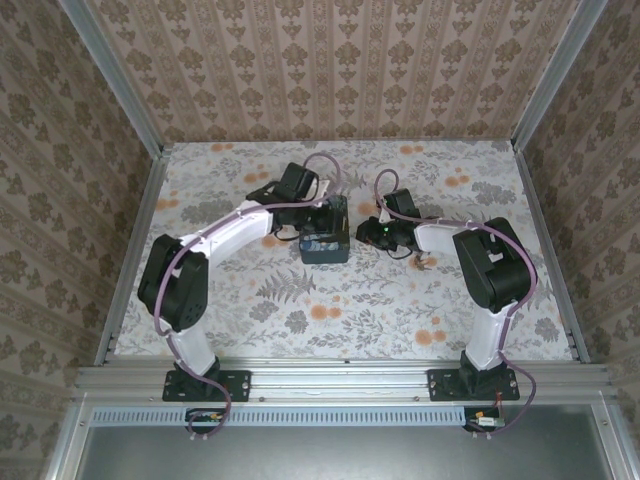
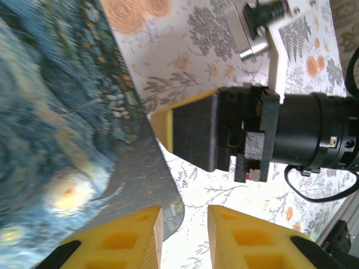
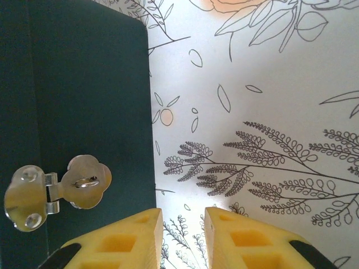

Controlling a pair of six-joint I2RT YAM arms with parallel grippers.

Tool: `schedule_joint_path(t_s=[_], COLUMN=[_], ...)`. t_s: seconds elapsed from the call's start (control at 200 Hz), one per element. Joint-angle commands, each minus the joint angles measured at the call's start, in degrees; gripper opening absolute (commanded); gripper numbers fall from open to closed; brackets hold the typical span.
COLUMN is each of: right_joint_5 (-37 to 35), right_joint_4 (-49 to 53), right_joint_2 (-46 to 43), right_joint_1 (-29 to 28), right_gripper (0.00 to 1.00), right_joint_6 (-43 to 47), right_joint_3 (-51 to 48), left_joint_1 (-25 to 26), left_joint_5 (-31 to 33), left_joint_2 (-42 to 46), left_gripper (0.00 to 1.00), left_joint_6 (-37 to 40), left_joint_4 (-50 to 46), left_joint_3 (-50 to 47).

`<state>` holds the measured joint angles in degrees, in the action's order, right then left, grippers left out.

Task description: Unlock a padlock with a key

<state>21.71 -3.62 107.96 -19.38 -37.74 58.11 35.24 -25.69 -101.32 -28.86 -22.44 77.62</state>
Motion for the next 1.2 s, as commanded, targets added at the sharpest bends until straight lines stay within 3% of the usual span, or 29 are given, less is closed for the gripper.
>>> schedule_joint_path(t_s=[0.0, 0.065, 0.085, 0.1, 0.105, 0.12, 0.14, 0.26, 0.345, 0.405, 0.47, 0.53, 0.68, 0.775, 0.85, 0.91, 0.97, 1.055, 1.195], right_joint_5=[0.55, 0.06, -0.99, -2.05, -2.39, -3.26, -4.34, -11.54, -17.51, -20.62, -18.59, -19.05, -26.04, -28.08, -24.71, -25.43, -23.78, -23.02, -23.20], right_joint_4=[4.53, 5.50, 5.86, 6.04, 6.10, 6.11, 6.12, 7.33, 3.87, 0.44, -5.54, -9.63, -16.96, -37.30, -45.78, -48.73, -51.44, -44.25, -44.99], right_joint_2=[-2.25, -3.41, -4.15, -4.82, -5.02, -5.85, -6.97, -14.07, -19.82, -23.77, -27.04, -30.22, -30.82, -25.26, -19.91, -20.65, -20.06, -19.95, -20.12], right_joint_1=[0.74, 2.11, 2.36, 2.47, 2.57, 2.77, 2.96, 5.19, 7.64, 10.47, 14.55, 17.12, 18.19, 18.32, 18.19, 18.94, 19.11, 19.20, 19.20], right_gripper=[0.32, 0.43, 0.51, 0.63, 0.69, 0.92, 1.00, 1.00, 1.00, 1.00, 1.00, 1.00, 1.00, 1.00, 1.00, 1.00, 1.00, 1.00, 1.00], right_joint_6=[2.44, 5.27, 6.44, 7.39, 7.84, 8.73, 10.03, 16.29, 19.92, 20.71, 21.26, 22.45, 34.01, 34.81, 36.42, 35.12, 35.55, 35.74, 35.63], right_joint_3=[0.84, 0.41, 0.09, -0.20, -0.32, -0.68, -1.24, -3.94, -8.16, -11.55, -15.65, -18.80, -24.19, -32.21, -34.54, -36.86, -37.69, -34.02, -34.53], left_joint_1=[-4.68, -8.12, -8.74, -10.13, -10.52, -11.46, -12.49, -18.05, -22.18, -23.72, -28.63, -30.83, -33.19, -33.59, -33.58, -33.57, -32.54, -33.49, -33.19], left_joint_5=[0.50, 4.35, 5.76, 6.48, 6.68, 7.38, 8.30, 19.06, 22.95, 29.91, 26.63, 28.53, 33.17, 33.73, 32.10, 31.55, 29.88, 28.42, 29.42], left_joint_2=[4.96, 6.03, 6.52, 6.89, 7.04, 7.56, 8.31, 12.34, 15.59, 16.97, 17.50, 19.15, 22.45, 21.07, 16.25, 11.82, 13.46, 13.14, 12.87], left_gripper=[0.34, 0.42, 0.61, 0.89, 0.94, 0.99, 1.00, 1.00, 1.00, 1.00, 1.00, 1.00, 1.00, 1.00, 1.00, 1.00, 1.00, 1.00, 1.00], left_joint_6=[1.39, 4.23, 5.38, 6.06, 6.43, 7.14, 7.94, 11.38, 16.30, 19.02, 17.59, 17.73, 27.56, 29.16, 30.22, 31.95, 32.64, 32.18, 32.36], left_joint_4=[-0.63, -1.65, -1.18, -0.49, -0.06, 0.90, 2.46, 12.35, 25.42, 33.35, 34.02, 35.51, 39.98, 51.78, 68.18, 78.94, 74.16, 71.48, 72.94], left_joint_3=[-1.10, -2.67, -3.66, -4.61, -4.95, -6.07, -7.56, -17.25, -26.99, -32.65, -33.59, -35.12, -40.95, -47.41, -54.10, -56.86, -56.28, -54.50, -54.88])
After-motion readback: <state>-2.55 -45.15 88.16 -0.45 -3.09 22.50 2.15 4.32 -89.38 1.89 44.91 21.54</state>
